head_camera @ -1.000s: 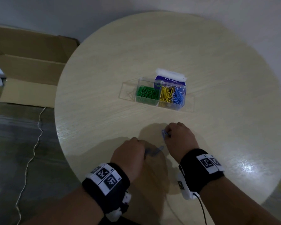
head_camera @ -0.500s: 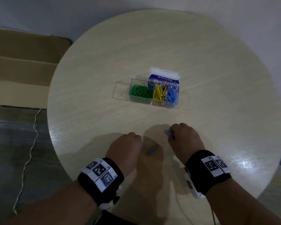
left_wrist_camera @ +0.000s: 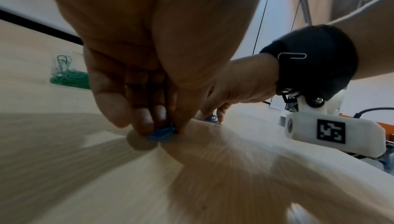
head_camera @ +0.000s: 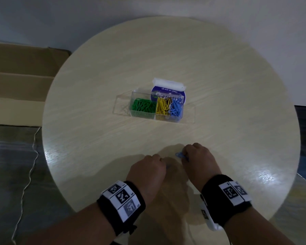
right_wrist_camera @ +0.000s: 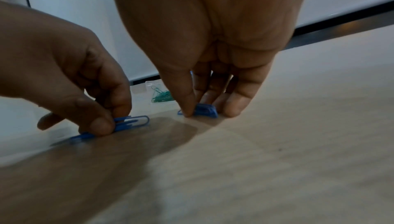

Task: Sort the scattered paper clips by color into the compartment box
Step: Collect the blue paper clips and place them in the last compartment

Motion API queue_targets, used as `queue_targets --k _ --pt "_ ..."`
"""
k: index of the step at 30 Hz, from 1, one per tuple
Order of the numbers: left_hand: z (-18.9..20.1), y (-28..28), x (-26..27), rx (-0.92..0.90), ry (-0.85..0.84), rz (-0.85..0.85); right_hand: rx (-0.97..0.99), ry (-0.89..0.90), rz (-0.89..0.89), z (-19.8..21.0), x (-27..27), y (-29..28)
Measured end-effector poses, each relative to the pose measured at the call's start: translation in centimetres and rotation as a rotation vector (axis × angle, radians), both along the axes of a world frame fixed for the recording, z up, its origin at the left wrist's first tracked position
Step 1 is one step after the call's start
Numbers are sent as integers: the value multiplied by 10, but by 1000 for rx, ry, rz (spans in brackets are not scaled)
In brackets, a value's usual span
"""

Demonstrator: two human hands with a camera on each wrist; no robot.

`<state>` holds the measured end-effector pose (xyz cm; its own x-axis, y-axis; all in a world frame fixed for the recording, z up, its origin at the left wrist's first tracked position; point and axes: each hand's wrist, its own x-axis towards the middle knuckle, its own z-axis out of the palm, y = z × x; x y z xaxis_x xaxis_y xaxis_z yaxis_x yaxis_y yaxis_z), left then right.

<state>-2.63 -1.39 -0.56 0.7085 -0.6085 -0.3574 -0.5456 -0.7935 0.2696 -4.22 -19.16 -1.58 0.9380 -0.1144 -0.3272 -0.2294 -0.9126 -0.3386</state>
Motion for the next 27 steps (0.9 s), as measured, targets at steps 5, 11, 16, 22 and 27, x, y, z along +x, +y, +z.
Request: queue_targets --k 5,11,16,22,27 --pt "0 -2 2 67 -46 9 8 34 26 3 -3 -7" --pt "-6 8 17 146 -63 -60 47 -8 52 10 -7 -8" --pt "13 6 43 8 3 -40 132 10 0 15 -4 -11" --pt "48 -33 102 -351 -44 342 284 -99 -246 26 12 -29" --pt "50 -65 146 -415 -85 398 355 -194 -298 35 32 -37"
